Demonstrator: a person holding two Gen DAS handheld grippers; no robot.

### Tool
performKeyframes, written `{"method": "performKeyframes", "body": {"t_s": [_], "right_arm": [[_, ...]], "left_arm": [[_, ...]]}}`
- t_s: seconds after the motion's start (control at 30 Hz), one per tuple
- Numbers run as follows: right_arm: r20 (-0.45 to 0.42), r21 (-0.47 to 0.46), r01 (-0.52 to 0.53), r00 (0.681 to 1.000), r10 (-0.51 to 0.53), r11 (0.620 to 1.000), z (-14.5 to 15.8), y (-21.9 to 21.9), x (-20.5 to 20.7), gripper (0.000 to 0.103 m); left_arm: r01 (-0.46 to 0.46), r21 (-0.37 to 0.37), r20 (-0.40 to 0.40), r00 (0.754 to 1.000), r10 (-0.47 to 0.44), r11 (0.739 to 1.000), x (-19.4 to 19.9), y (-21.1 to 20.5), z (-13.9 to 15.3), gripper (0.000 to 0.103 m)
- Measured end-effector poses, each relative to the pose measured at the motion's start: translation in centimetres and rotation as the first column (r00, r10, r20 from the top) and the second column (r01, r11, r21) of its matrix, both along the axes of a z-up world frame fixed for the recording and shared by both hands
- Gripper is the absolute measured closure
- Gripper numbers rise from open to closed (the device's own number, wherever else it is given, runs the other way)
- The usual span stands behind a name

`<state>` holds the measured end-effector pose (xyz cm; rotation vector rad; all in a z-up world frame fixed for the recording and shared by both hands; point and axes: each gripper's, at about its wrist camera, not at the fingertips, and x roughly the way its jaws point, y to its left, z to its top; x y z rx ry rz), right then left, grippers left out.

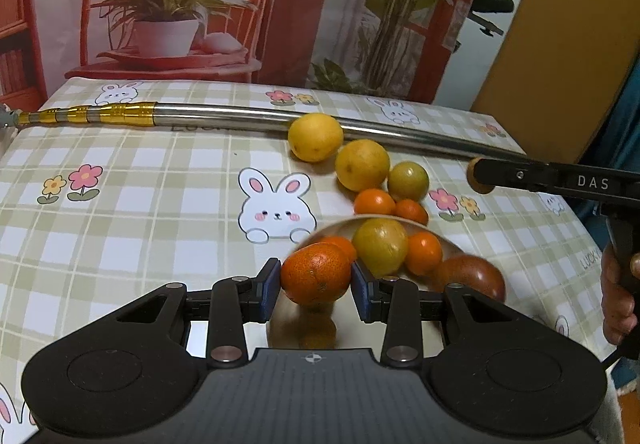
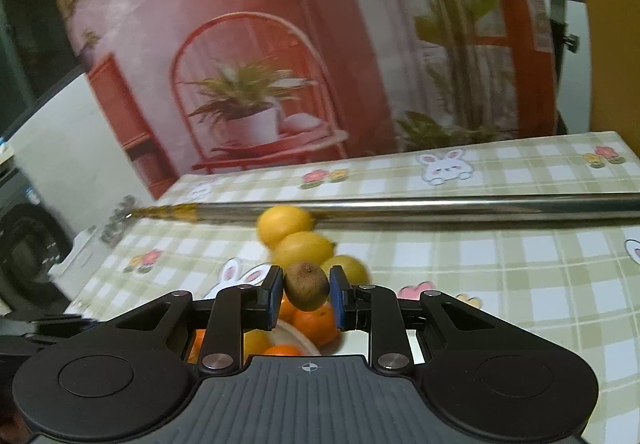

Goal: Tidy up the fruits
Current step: 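Carry the brown fruit with the right tool over the plate while the left tool holds the tangerine there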

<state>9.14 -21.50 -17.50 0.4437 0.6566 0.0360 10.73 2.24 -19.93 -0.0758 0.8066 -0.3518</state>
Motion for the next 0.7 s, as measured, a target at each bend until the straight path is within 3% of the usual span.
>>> {"method": "performKeyframes", "body": {"t_s": [0.2, 0.5, 0.7], "right_arm": [[-0.005, -0.011, -0.045, 0.999, 0.045, 0.999, 0.3, 1.7, -1.2, 0.080], [0.023, -0.003, 0.014, 1.000, -0.014, 1.000, 1.6, 1.8, -4.7, 0.080], [0.013, -0.014, 0.014, 1.000, -0.014, 1.000, 2.0, 2.5, -6.7, 0.080]], "left_arm": [[0.026, 0.007, -0.029, 0.999, -0.025, 1.000, -1.0, -0.1, -0.4, 0.063], [0.034, -0.034, -0.014, 0.999, -0.034, 0.999, -2.9, 0.3, 0.8, 0.063], [0.051, -0.014, -0.045, 0.998, -0.052, 0.999, -3.2, -0.3, 0.2, 0.063]]}}
